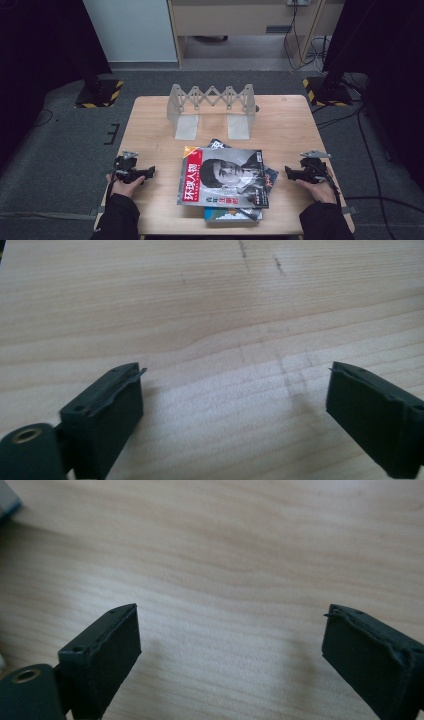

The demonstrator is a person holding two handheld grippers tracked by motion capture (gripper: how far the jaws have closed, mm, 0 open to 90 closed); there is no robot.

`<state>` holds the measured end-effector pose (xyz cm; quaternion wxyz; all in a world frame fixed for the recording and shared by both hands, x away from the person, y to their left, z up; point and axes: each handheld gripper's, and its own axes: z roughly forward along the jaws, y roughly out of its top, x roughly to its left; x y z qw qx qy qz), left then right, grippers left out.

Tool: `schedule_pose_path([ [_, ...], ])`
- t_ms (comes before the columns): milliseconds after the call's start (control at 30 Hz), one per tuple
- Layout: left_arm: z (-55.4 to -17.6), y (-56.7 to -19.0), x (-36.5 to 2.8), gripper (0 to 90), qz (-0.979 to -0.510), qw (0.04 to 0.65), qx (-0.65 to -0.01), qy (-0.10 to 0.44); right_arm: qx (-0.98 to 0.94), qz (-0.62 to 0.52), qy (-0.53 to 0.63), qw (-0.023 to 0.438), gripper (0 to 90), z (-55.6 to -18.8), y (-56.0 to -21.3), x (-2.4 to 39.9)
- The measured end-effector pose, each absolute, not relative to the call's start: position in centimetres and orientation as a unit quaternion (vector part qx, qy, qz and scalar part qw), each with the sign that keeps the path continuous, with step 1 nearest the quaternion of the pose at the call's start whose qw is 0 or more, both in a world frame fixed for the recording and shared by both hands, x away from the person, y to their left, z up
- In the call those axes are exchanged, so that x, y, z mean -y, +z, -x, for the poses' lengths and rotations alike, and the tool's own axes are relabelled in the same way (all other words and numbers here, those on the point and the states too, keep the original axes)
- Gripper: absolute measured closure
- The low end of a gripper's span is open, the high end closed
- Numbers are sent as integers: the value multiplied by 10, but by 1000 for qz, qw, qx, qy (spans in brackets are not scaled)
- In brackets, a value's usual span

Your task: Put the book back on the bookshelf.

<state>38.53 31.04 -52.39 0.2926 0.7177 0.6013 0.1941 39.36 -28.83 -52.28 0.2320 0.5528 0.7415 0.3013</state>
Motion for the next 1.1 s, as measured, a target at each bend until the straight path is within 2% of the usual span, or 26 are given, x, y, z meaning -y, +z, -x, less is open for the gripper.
schedule_pose_path([
  [133,-383,-516,-310,92,-708,311,-605,189,-737,-553,314,229,97,-391,-515,286],
  [300,-374,-500,-302,89,-701,346,-594,192,-715,-580,338,193,82,-388,-500,279],
  [467,-369,-491,-297,105,-691,373,-592,183,-706,-577,358,199,89,-387,-489,273],
  [800,-361,-477,-291,122,-693,386,-579,189,-690,-572,392,210,94,-376,-468,271],
  [1100,-351,-469,-277,149,-701,406,-559,181,-697,-558,404,201,96,-369,-459,260],
])
